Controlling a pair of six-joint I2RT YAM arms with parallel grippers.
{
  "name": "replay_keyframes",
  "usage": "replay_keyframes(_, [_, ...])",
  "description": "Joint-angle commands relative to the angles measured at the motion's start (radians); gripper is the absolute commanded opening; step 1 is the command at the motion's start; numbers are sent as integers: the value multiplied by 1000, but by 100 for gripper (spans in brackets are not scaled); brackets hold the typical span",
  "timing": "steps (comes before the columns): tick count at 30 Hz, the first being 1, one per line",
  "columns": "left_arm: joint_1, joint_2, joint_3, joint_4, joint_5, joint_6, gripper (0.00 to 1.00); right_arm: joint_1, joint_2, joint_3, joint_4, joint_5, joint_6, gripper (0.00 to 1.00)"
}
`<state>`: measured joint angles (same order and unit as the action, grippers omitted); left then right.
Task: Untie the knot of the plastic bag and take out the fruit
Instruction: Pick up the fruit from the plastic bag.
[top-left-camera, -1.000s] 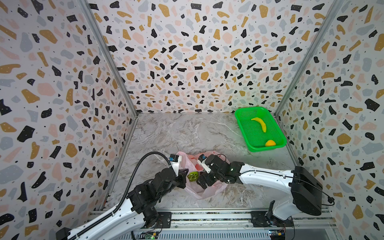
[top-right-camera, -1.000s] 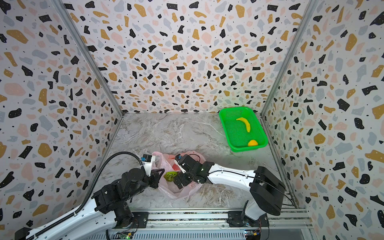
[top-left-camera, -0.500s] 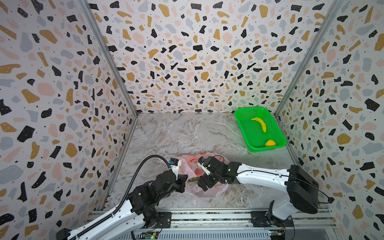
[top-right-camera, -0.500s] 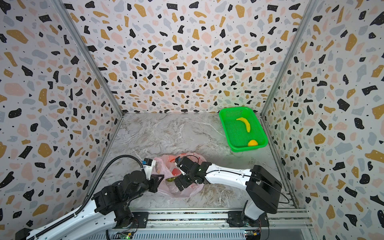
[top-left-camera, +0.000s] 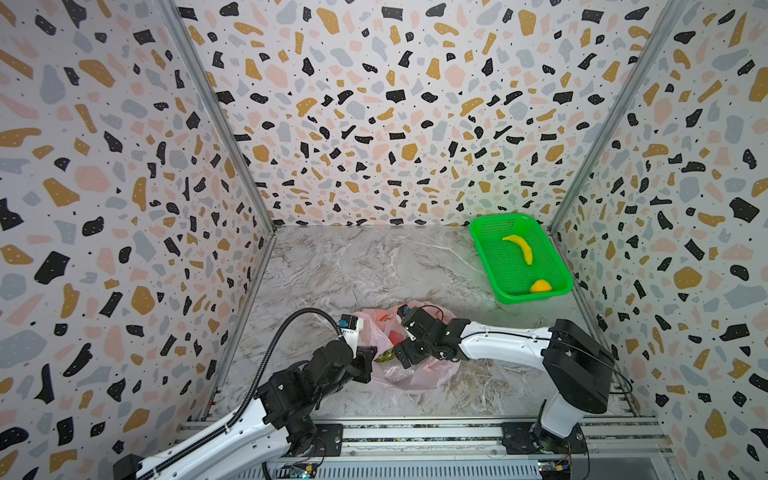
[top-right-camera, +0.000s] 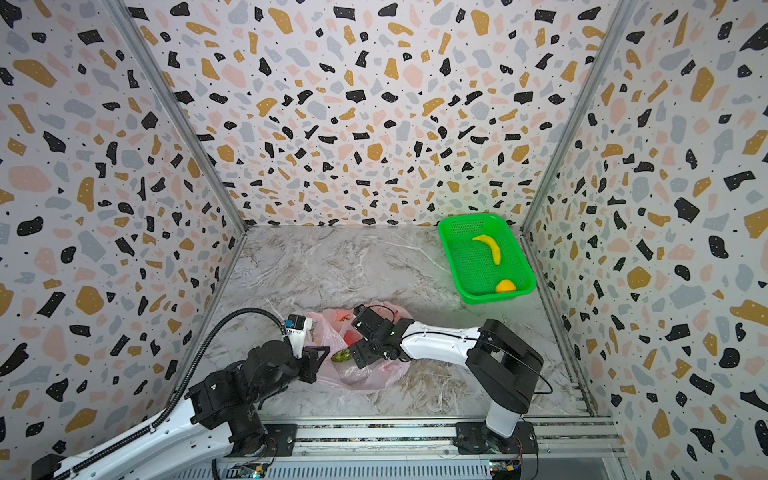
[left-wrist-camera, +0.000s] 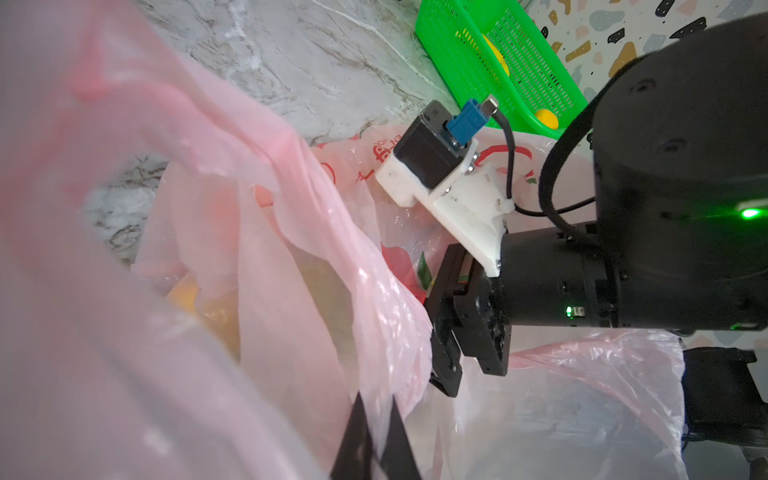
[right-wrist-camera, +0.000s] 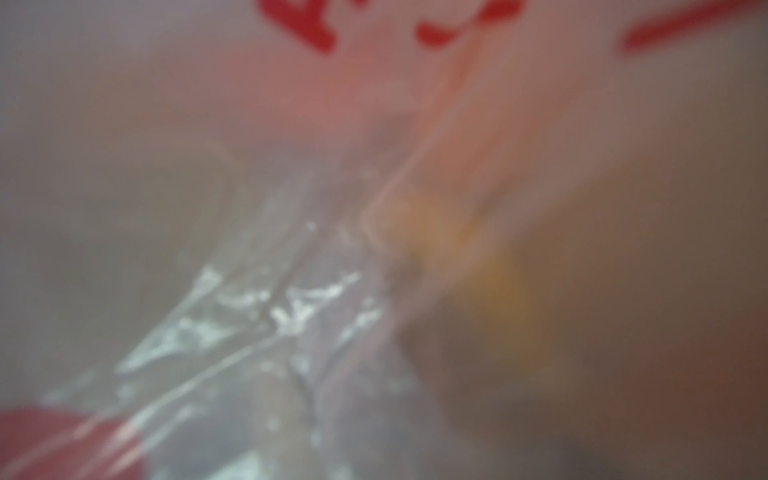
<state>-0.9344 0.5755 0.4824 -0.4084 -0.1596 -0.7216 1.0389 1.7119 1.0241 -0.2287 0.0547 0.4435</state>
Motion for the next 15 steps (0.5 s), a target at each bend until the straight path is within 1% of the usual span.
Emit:
replay_keyframes(1, [-9, -5, 0, 43, -22, 10, 0, 6, 10, 18, 24, 3, -8, 87])
replay_keyframes(3, [-10, -14, -1, 40, -30, 7, 0, 19, 13, 13, 33, 2, -9, 86])
replay_keyframes(5, [-9, -16, -2, 40, -34, 7, 0, 28, 27, 13, 37, 4, -10, 79])
replay_keyframes(8, [-11, -12, -1, 42, -42, 6, 0, 30, 30, 11, 41, 22, -9, 60])
replay_keyframes(9, [-11, -14, 1, 42, -49, 7, 0, 29, 23, 8, 43, 23, -10, 55])
replay_keyframes(15, [-12, -14, 2, 78, -85, 12, 0, 29, -52, 3, 18, 8, -23, 53])
